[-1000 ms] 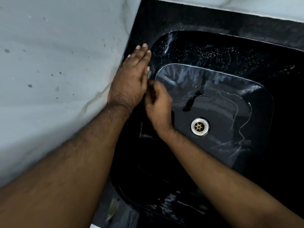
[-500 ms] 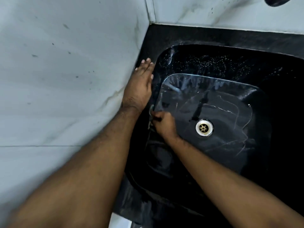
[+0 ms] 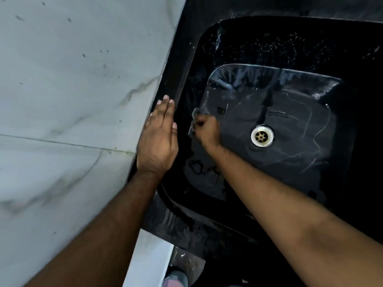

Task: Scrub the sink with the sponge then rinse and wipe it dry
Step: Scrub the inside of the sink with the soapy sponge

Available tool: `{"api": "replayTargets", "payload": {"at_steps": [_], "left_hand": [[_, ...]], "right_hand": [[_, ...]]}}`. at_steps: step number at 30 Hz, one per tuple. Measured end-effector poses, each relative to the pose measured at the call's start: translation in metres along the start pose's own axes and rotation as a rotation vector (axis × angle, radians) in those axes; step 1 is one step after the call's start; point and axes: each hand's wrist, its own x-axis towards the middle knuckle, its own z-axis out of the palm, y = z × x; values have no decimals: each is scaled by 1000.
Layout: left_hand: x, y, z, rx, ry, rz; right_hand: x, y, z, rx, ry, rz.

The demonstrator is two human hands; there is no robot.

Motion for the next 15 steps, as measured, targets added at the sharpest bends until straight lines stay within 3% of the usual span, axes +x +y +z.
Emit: {"api": "replayTargets", "payload": {"at_steps": [4, 7, 11, 15], "left_hand": [[-2, -1, 2, -46, -4, 15], [-1, -2, 3, -57, -9, 2], [-3, 2, -1, -61, -8, 1], [-3, 3, -1, -86, -4, -1]], "right_hand": [[20, -48, -12, 62, 268, -151], [-18, -53, -7, 155, 220, -286], [-18, 4, 4, 30, -8, -54], [61, -2, -7, -2, 122, 6]]}}
